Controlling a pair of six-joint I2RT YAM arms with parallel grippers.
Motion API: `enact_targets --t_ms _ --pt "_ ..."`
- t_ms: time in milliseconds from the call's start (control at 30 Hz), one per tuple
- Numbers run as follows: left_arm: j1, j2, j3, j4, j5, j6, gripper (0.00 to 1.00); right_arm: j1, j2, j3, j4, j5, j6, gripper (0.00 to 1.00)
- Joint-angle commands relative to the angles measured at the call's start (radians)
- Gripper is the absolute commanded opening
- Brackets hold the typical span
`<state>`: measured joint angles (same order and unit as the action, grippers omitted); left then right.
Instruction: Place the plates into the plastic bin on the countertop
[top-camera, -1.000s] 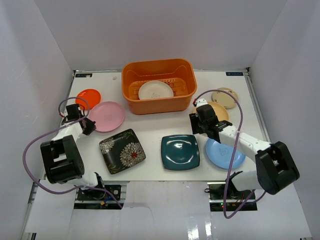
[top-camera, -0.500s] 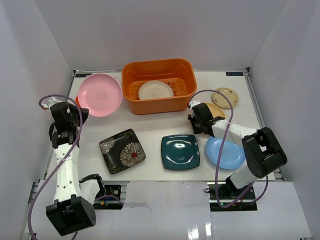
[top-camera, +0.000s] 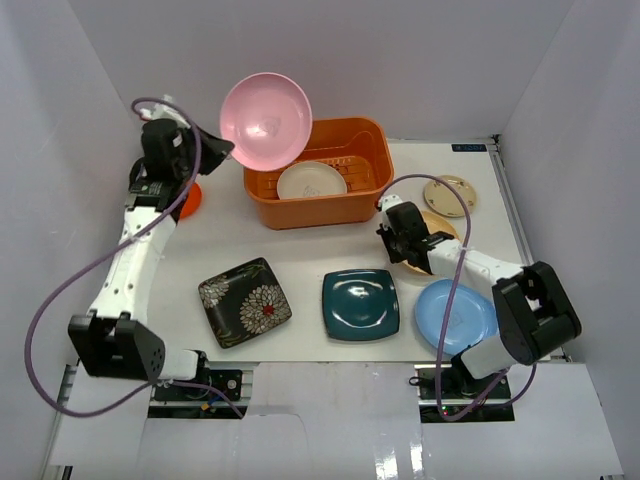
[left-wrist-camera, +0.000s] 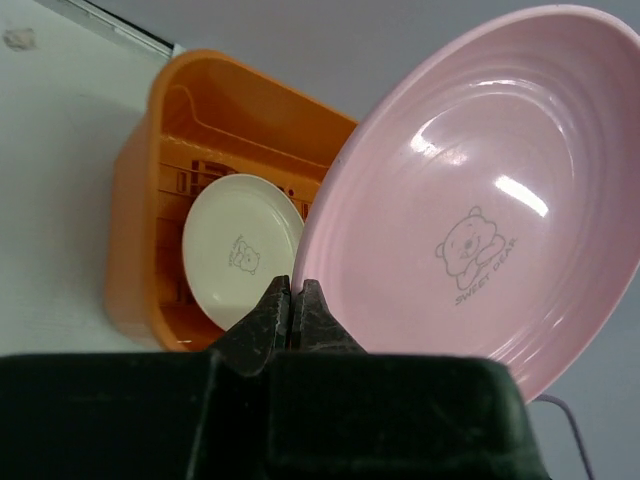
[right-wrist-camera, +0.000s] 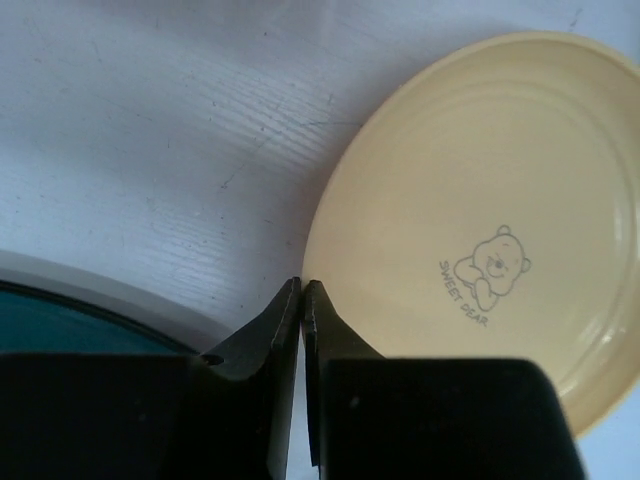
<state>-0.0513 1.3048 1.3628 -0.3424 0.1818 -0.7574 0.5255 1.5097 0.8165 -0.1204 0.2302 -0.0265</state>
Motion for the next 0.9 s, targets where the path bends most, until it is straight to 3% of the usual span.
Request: enact_targets --t_ms 0,267,600,800,867 --pt "-0.083 0.112 0.116 -0.032 -0.101 0.052 0.00 -0.001 -0.132 0.038 0.004 0.057 0.007 0.08" --pt "-0.203 0.416 0.367 -0.102 -0.208 0.156 0.00 -0.001 -0.325 0.073 0.004 0.034 -0.003 0.08" --pt "-0.309 0.776 0.745 -0.343 -0.329 0.285 0.00 0.004 -0.422 0.233 -0.022 -0.081 0.017 0.08" --pt "-0.314 0.838 0.757 -0.354 -0.344 0.300 0.00 0.018 -0.355 0.407 -0.021 -0.167 0.020 0.08" --pt "-0.314 0.850 0.754 -0.356 -0.344 0.314 0.07 0.025 -0.309 0.458 -0.021 -0.196 0.020 0.08"
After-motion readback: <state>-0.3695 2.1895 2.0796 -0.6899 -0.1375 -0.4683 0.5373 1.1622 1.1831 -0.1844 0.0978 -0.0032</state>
